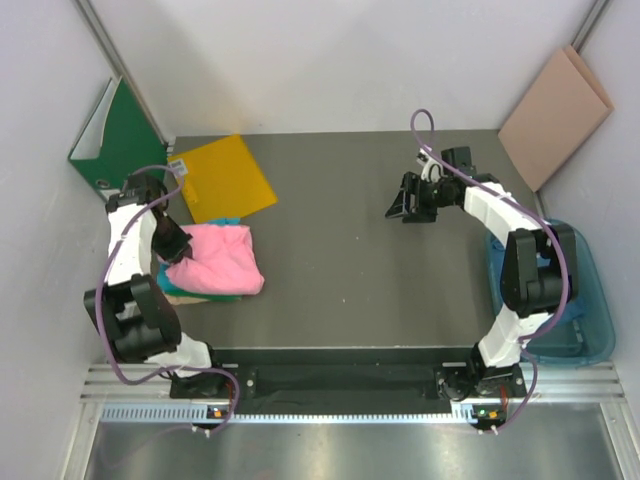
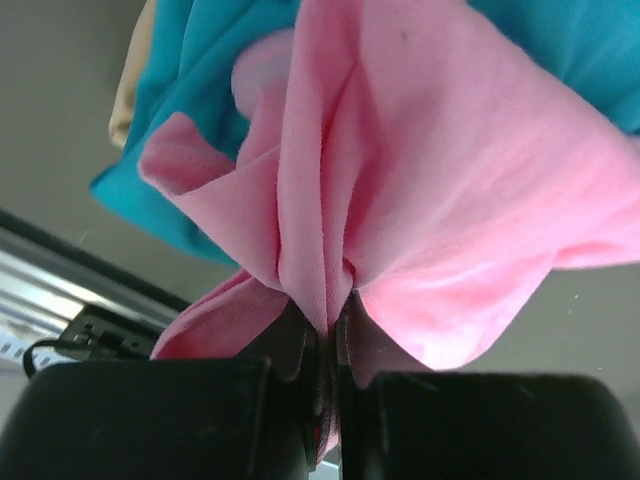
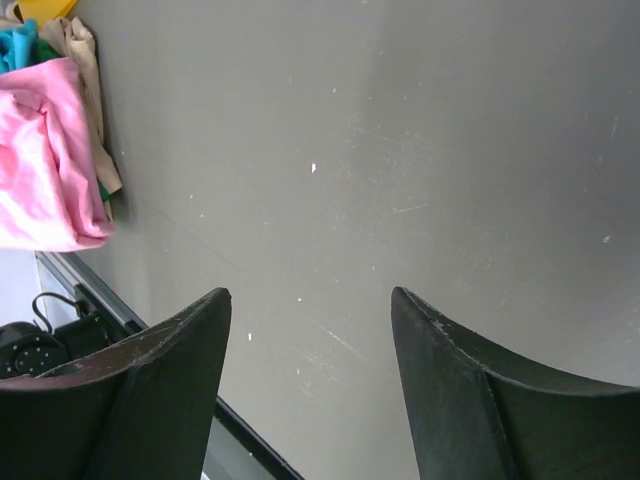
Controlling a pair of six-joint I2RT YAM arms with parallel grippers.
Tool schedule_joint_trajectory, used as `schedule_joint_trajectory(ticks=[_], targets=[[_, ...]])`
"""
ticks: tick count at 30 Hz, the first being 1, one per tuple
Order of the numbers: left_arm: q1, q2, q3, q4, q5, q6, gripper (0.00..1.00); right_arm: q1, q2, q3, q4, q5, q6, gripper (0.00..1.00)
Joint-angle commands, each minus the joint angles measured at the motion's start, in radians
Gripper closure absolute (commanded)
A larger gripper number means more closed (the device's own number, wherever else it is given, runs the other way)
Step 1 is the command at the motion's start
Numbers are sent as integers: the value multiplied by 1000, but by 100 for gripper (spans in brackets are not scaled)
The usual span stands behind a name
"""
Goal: Fold and stack the t-shirts
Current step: Put the neatly folded tshirt into the corner of the board with the left arm
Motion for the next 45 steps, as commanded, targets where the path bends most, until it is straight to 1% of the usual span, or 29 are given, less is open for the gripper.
schedule_joint_trajectory(ticks=[1, 3, 4, 5, 8, 12, 13, 15, 18, 19, 22, 25, 28, 29, 30, 31, 33, 34, 35, 36, 37, 38, 40, 41, 42, 45], targets=[[34, 80, 78, 120, 91, 29, 100, 16, -55, 5, 44, -23, -12, 35], [40, 146, 158, 101, 131, 40, 100, 16, -55, 1, 38, -23, -15, 35], [40, 160, 185, 100, 172, 43, 100, 16, -58, -1, 38, -22, -18, 35], [39, 173, 237, 99, 180, 46, 100, 16, -64, -10, 38, -20, -17, 35], [45, 194, 322, 93, 168, 57, 100, 16, -71, -25, 40, -17, -18, 34], [62, 229, 370, 38, 130, 63, 100, 17, -75, -39, 41, -14, -18, 34], [68, 234, 364, 0, 110, 65, 100, 16, -73, -41, 41, -11, -17, 34], [86, 221, 333, -9, 101, 71, 100, 16, -71, -42, 49, -9, -14, 34], [129, 153, 221, 27, 104, 84, 100, 16, -67, -39, 54, -8, -4, 34], [138, 142, 169, 31, 104, 91, 100, 16, -64, -37, 57, -6, -3, 34], [175, 125, 82, 48, 105, 118, 100, 16, -55, -31, 66, -6, 8, 34], [187, 150, 52, 54, 99, 140, 100, 19, -39, -10, 66, -8, 12, 34], [190, 174, 63, 62, 67, 150, 100, 20, -24, 2, 64, -8, 14, 34], [190, 182, 67, 70, 62, 152, 98, 23, -21, 5, 64, -5, 17, 34], [189, 185, 75, 74, 59, 154, 92, 25, -18, 9, 66, -3, 17, 34], [190, 187, 98, 83, 58, 154, 82, 26, -18, 7, 69, -3, 19, 34], [189, 181, 124, 99, 77, 163, 61, 31, -16, 7, 70, -2, 20, 34], [189, 177, 159, 106, 99, 164, 46, 32, -16, 2, 70, -2, 20, 34], [189, 156, 175, 111, 119, 170, 39, 37, -16, -1, 72, 0, 22, 34], [189, 139, 190, 125, 149, 176, 24, 40, -15, 1, 72, 0, 22, 34], [189, 118, 207, 157, 216, 186, 12, 40, -15, -4, 72, 2, 22, 34], [189, 63, 209, 186, 272, 195, 1, 42, -15, -5, 73, 2, 23, 34], [183, 3, 196, 232, 340, 189, 1, 45, -12, -8, 73, 5, 23, 33], [178, -60, 186, 292, 410, 183, 1, 45, -12, -8, 77, 5, 25, 33], [172, -91, 173, 313, 432, 172, 1, 45, -10, -7, 77, 5, 25, 33], [112, -125, 157, 327, 507, 157, 1, 48, 1, -1, 75, 6, 26, 33]])
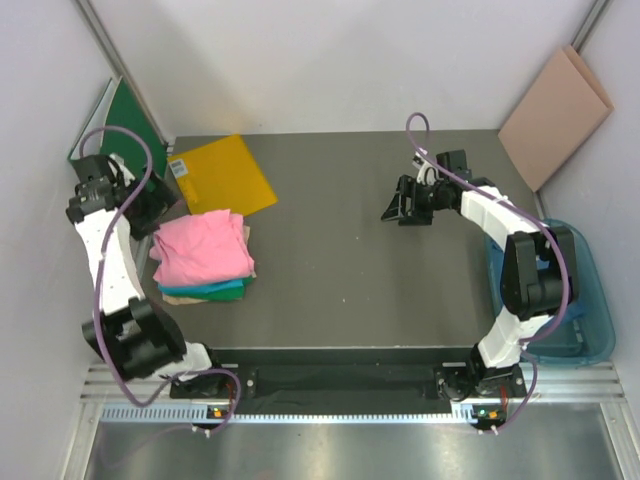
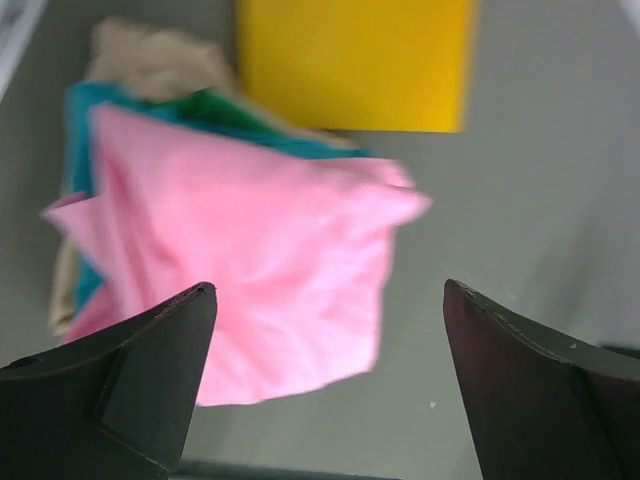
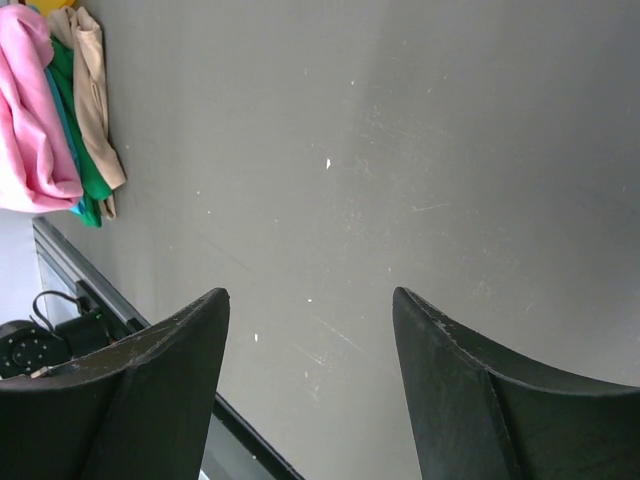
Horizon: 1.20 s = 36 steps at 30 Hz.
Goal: Fold and stack the t-shirts
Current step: Put the neatly folded tshirt into the corner of the board with the left arm
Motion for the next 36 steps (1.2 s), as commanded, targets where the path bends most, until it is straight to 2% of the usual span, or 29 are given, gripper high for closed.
schedule_joint_trajectory(ticks=[1, 3, 4, 5, 7, 9, 10, 12, 13, 18, 24, 28, 29, 32, 36], targets=[[-98, -117, -41, 129, 200, -21, 1, 17, 22, 41, 36, 2, 3, 33], [-159, -145, -80, 181, 194, -26, 1, 20, 28, 47, 33, 2, 3, 33], [-231, -147, -101, 184, 173, -31, 1, 20, 37, 54, 30, 2, 1, 33], [-262, -133, -109, 186, 157, -31, 5, 20, 37, 57, 30, 2, 0, 33], [-352, -75, -117, 169, 147, -38, 43, 21, 39, 57, 33, 2, 1, 33], [-453, -26, -110, 143, 83, -45, 87, 23, 39, 53, 35, 2, 5, 33], [-472, 26, -104, 132, 39, -48, 100, 23, 39, 51, 38, 2, 6, 33], [-570, 80, -78, 102, -23, -40, 100, 23, 34, 44, 42, 4, 6, 33], [-584, 133, -71, 82, -80, -48, 100, 23, 31, 39, 45, 4, 6, 33], [-592, 263, -54, 49, -104, -78, 100, 21, 10, 2, 55, 8, 9, 33], [-591, 367, -38, 10, -217, -92, 100, 23, -10, -24, 70, 13, 17, 32], [-591, 425, -40, -15, -266, -91, 100, 21, -13, -13, 59, 27, 14, 19], [-591, 432, -43, -21, -277, -91, 100, 23, -13, -9, 56, 31, 12, 12], [-589, 436, -61, -30, -341, -100, 100, 23, -15, 4, 45, 45, 9, 2], [-569, 429, -107, -50, -393, -103, 100, 24, -12, 10, 39, 53, 6, 0]])
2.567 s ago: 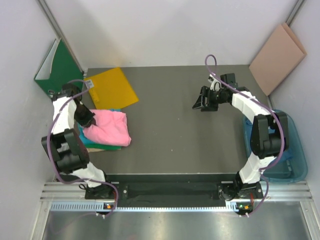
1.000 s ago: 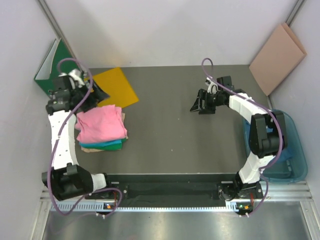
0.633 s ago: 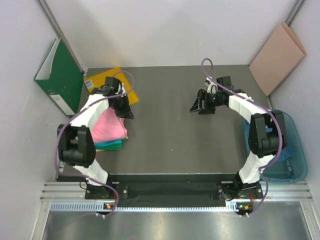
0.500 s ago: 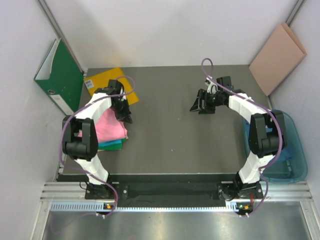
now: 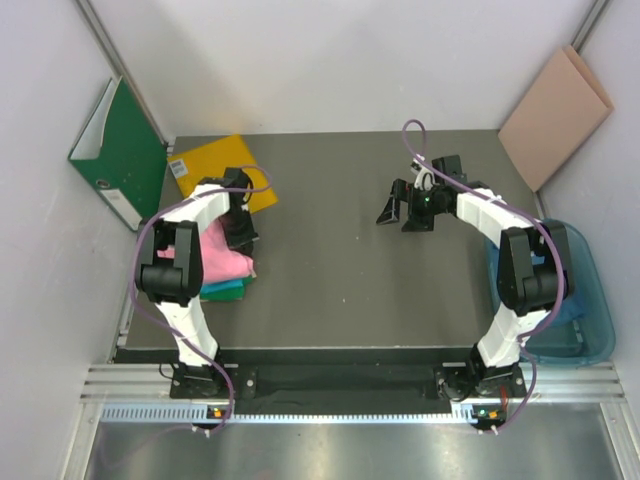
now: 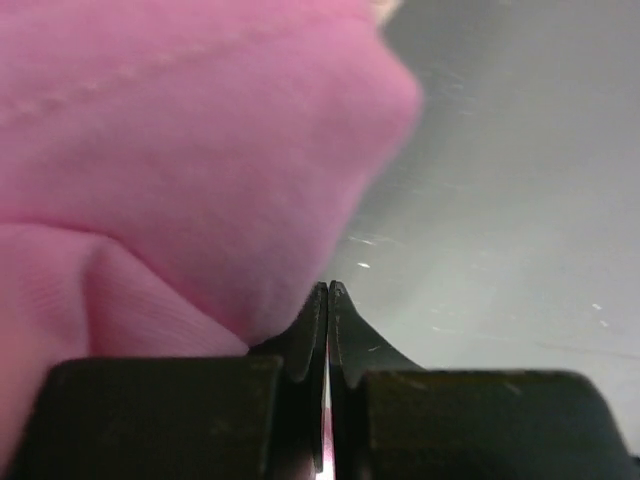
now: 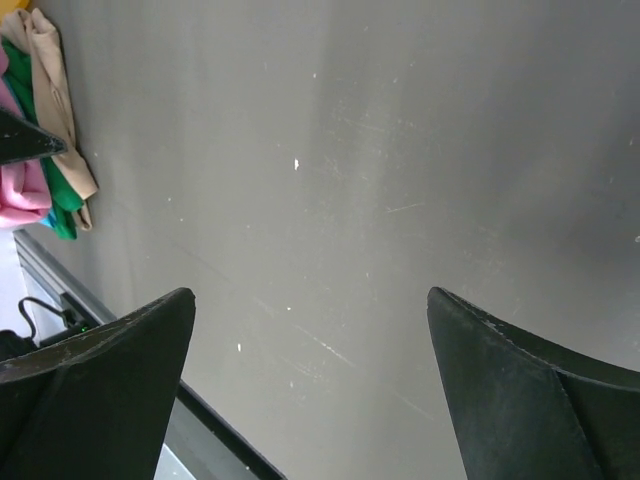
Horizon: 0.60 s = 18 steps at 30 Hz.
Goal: Fold and stack the t-shirts
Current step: Put the neatly folded tshirt into the corner of the board with the left arm
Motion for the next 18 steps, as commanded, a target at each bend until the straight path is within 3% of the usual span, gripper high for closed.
schedule_joint_trajectory(ticks=[1, 5, 9, 15, 18], targets=[[29, -22, -44, -58, -112, -7, 100, 13, -49, 36, 8, 17, -17, 1], [78, -51, -107, -84, -153, 2, 100, 13, -43, 39, 8, 18, -17, 0], [213, -89, -170, -97, -145, 43, 100, 13, -34, 53, 6, 18, -14, 0], [362, -134, -175, -120, -166, 99, 100, 13, -20, 59, 14, 14, -5, 0], [372, -135, -163, -143, -217, 87, 100, 13, -18, 64, 15, 11, 0, 0]])
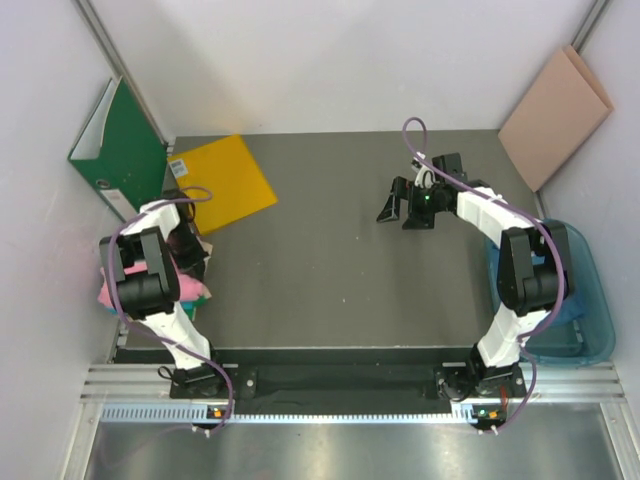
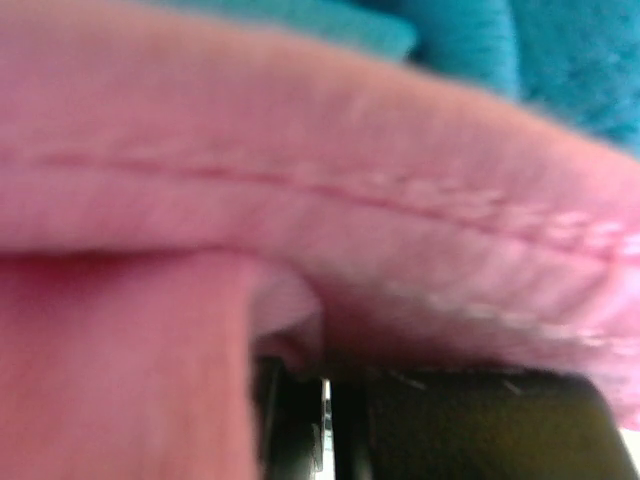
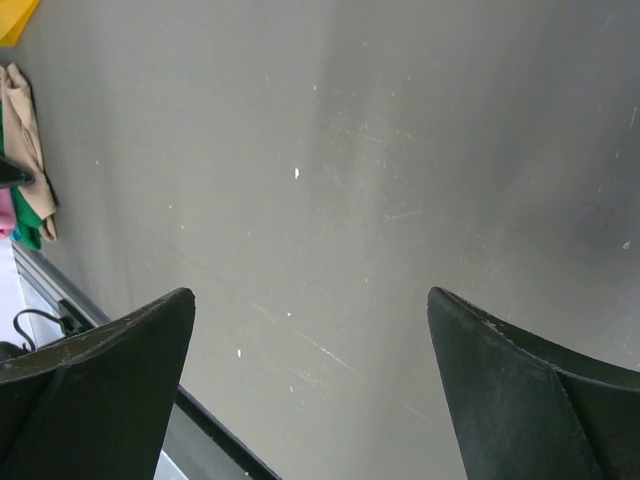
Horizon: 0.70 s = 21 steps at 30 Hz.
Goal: Fold and stack the t-shirts
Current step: Put the neatly folded tshirt into the corner of the board with the left arm
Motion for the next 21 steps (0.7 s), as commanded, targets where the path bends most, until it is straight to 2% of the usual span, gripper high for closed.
schedule_joint_trajectory(ticks=[1, 5, 6, 7, 8, 9, 16, 21], targets=[[28, -47, 1, -76, -119, 14, 100, 12, -15, 49, 20, -6, -1, 0], [26, -49, 12, -70, -56, 39, 100, 12, -11, 53, 19, -7, 1, 0], [22, -55, 15, -65, -36, 45, 87, 12, -11, 55, 19, -6, 1, 0], [17, -73, 16, -59, -4, 53, 61, 12, -11, 56, 16, -6, -1, 0], [6, -85, 21, -59, -8, 59, 14, 12, -11, 59, 13, -3, -2, 0], [-21, -114, 23, -59, -10, 68, 1, 12, -11, 65, 9, 0, -2, 0], [-197, -202, 64, -8, 27, 56, 1, 9, -14, 114, -44, 63, -42, 0], [-302, -133, 145, 85, 154, 27, 1, -12, -37, 113, -82, 132, -61, 0]])
